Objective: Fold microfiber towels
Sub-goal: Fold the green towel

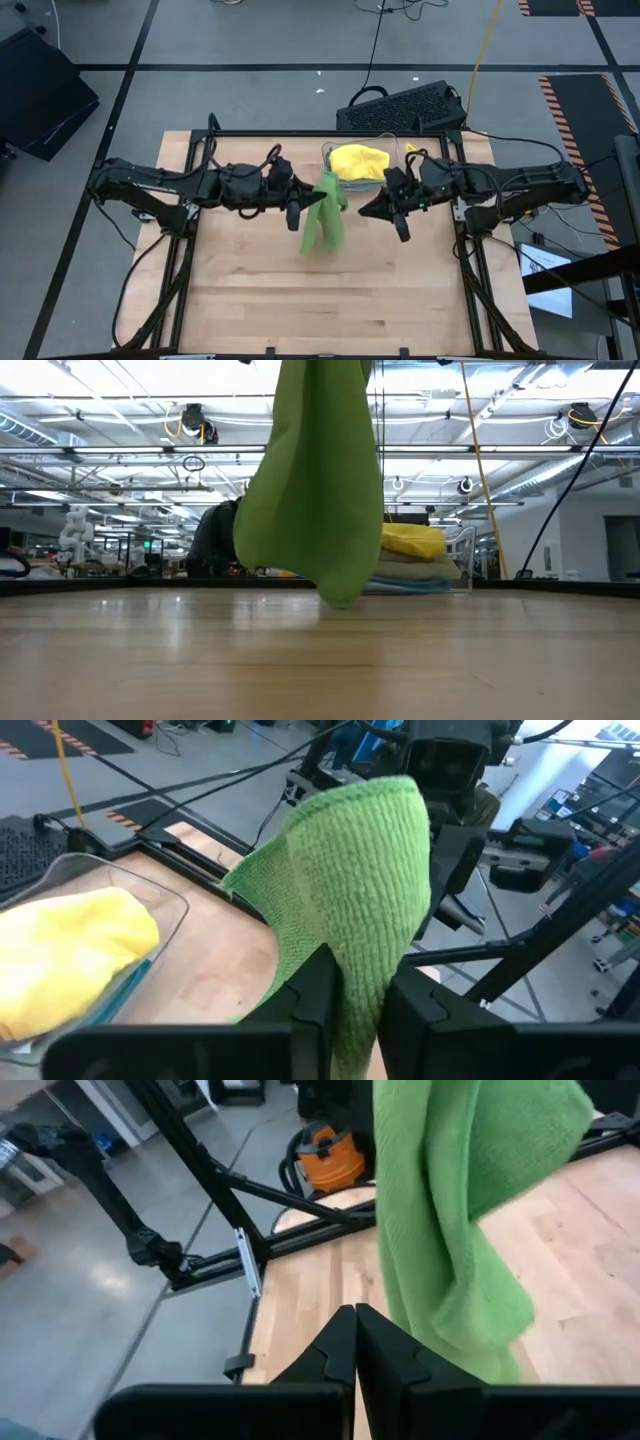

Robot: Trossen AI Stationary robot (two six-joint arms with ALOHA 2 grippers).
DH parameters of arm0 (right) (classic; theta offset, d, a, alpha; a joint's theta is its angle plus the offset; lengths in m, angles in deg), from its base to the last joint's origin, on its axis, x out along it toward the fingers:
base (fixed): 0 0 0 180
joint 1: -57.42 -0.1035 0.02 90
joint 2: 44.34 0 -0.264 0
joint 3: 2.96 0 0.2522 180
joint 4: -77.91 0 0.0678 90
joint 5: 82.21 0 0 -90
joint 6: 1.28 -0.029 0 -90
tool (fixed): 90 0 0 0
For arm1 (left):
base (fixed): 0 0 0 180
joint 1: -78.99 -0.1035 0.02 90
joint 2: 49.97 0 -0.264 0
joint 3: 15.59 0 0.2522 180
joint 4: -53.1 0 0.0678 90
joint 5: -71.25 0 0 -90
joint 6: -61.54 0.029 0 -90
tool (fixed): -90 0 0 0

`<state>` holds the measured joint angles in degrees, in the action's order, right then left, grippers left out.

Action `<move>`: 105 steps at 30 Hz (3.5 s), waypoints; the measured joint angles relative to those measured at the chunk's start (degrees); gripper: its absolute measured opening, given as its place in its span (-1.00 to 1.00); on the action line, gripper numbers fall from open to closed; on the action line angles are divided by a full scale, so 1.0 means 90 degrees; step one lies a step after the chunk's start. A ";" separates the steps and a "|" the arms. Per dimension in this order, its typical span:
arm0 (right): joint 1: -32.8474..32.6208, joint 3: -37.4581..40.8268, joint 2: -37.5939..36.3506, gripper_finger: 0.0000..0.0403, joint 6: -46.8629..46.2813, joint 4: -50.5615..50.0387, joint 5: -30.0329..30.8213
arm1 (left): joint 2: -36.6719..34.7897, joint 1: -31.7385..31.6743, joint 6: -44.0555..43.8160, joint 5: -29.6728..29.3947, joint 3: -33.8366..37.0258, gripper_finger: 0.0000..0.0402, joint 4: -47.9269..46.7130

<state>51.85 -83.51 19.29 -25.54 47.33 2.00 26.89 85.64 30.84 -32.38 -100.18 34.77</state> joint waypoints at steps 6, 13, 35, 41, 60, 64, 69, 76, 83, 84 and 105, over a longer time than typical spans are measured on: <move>0.0116 0.0000 0.0037 -0.96 -0.0153 0.0050 0.0511 | 0.0000 -0.0016 0.0341 0.0090 0.0000 -0.88 0.0056; 0.0027 0.0002 0.0483 -0.46 -0.0364 0.0294 0.1141 | 0.0000 -0.0016 0.0466 0.0297 0.0000 -0.95 0.0045; -0.0402 0.0008 0.0987 -0.96 -0.2473 0.0171 0.1466 | -0.0015 -0.0006 0.0682 0.0154 0.0000 -0.85 -0.0303; -0.0836 0.0002 0.0774 -0.99 -0.3171 0.0332 0.1447 | -0.0022 0.0194 0.0540 0.0078 0.0000 -0.51 -0.1359; -0.1000 0.0002 0.0797 -1.00 -0.3336 0.2154 0.2653 | 0.0022 0.0290 0.0037 0.1087 -0.0001 0.00 -0.3312; -0.1004 0.0002 0.0797 -1.00 -0.3263 0.2230 0.2583 | 0.0024 0.0296 0.0006 0.1189 -0.0002 0.00 -0.3183; -0.0958 0.0002 0.0767 -1.00 -0.3014 0.2230 0.2413 | 0.0024 0.0488 -0.0059 0.1192 -0.0002 0.00 -0.2448; -0.0522 0.0002 0.0496 -1.00 -0.2358 0.2115 0.1825 | 0.0024 0.1024 -0.0220 0.0015 -0.0002 0.00 -0.1166; 0.0078 0.0002 -0.0120 -1.00 -0.1547 0.1583 0.1288 | 0.0372 0.1182 -0.0348 -0.1299 -0.1102 0.00 -0.1492; 0.0157 0.0002 -0.0195 -1.00 -0.1410 0.1556 0.1290 | 0.0519 0.1156 -0.0338 -0.1425 -0.1416 0.00 -0.1777; 0.0537 0.0002 -0.1130 -0.97 -0.0679 0.0612 0.1276 | 0.4206 0.0258 0.0106 -0.2146 -0.6486 0.00 -0.2764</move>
<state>56.68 -83.49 9.12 -31.65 52.84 13.49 64.74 87.97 31.79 -51.70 -158.55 9.89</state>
